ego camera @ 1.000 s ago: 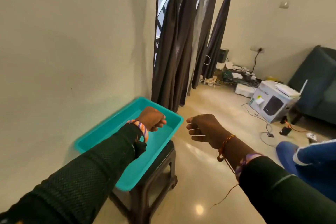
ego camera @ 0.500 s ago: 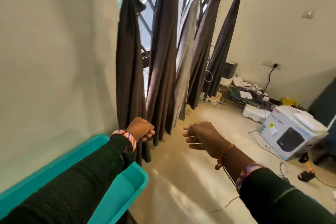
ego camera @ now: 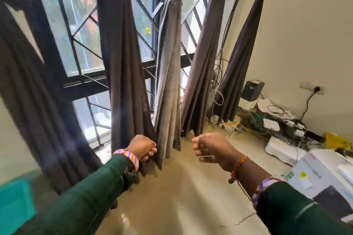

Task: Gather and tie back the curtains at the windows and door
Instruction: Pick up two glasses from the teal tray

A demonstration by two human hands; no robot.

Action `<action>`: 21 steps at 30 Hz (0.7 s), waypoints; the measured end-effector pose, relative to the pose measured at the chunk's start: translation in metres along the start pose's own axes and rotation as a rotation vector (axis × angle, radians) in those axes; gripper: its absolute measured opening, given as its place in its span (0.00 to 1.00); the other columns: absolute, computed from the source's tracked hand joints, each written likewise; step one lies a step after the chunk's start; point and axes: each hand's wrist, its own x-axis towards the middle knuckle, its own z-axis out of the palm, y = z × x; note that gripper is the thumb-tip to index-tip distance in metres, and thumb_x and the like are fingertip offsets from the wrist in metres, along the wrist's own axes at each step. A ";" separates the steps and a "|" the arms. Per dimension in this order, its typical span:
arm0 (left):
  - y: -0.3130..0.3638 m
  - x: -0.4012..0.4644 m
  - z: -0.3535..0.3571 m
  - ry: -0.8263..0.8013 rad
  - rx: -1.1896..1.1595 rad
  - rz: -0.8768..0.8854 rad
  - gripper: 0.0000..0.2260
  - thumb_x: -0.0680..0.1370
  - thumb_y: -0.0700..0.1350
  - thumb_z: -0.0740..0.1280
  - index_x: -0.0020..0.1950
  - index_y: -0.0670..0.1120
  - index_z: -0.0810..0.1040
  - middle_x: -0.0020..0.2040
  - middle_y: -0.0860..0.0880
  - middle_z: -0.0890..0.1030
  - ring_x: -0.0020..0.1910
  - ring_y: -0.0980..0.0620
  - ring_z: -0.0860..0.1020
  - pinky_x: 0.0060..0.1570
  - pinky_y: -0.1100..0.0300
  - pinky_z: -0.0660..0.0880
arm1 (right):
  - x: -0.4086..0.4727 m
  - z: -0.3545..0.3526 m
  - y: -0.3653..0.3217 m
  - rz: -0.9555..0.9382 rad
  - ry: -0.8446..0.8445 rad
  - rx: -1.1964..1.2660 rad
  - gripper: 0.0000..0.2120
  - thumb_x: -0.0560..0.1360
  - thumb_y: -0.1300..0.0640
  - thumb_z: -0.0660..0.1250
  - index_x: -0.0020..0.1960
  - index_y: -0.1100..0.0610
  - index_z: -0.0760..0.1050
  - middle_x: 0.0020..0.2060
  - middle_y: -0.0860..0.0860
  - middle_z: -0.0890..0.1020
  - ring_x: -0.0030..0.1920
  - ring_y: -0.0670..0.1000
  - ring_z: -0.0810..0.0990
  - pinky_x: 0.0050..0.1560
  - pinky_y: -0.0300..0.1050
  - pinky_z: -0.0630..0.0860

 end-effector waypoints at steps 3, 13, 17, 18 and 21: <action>0.023 0.025 0.043 0.037 -0.005 -0.054 0.07 0.78 0.39 0.59 0.42 0.40 0.76 0.32 0.47 0.75 0.25 0.55 0.68 0.20 0.67 0.62 | 0.043 -0.057 -0.012 0.004 0.002 -0.002 0.07 0.78 0.65 0.58 0.49 0.61 0.75 0.32 0.53 0.75 0.30 0.48 0.71 0.33 0.39 0.69; 0.069 0.149 0.095 0.127 0.011 -0.083 0.11 0.78 0.38 0.59 0.35 0.42 0.73 0.28 0.47 0.73 0.22 0.56 0.67 0.19 0.68 0.62 | 0.216 -0.123 -0.028 0.041 -0.164 -0.089 0.08 0.79 0.63 0.58 0.45 0.59 0.75 0.32 0.52 0.75 0.30 0.47 0.72 0.32 0.39 0.71; 0.114 0.219 0.114 0.207 0.222 0.088 0.09 0.75 0.38 0.62 0.35 0.41 0.77 0.25 0.49 0.74 0.25 0.49 0.72 0.28 0.65 0.69 | 0.300 -0.127 -0.058 0.055 -0.236 -0.119 0.09 0.78 0.63 0.59 0.41 0.56 0.73 0.29 0.50 0.73 0.27 0.46 0.69 0.27 0.36 0.68; 0.127 0.235 0.122 0.212 0.304 0.106 0.07 0.75 0.39 0.63 0.40 0.40 0.78 0.30 0.46 0.76 0.32 0.47 0.74 0.35 0.61 0.71 | 0.319 -0.129 -0.065 0.059 -0.245 -0.129 0.09 0.78 0.63 0.59 0.41 0.56 0.73 0.29 0.50 0.73 0.27 0.46 0.69 0.26 0.35 0.67; 0.166 0.273 0.149 0.295 0.638 0.179 0.13 0.77 0.41 0.61 0.61 0.40 0.72 0.54 0.42 0.78 0.55 0.43 0.76 0.53 0.55 0.72 | 0.374 -0.134 -0.081 0.065 -0.274 -0.123 0.09 0.78 0.65 0.58 0.40 0.57 0.72 0.29 0.52 0.73 0.27 0.47 0.68 0.24 0.35 0.65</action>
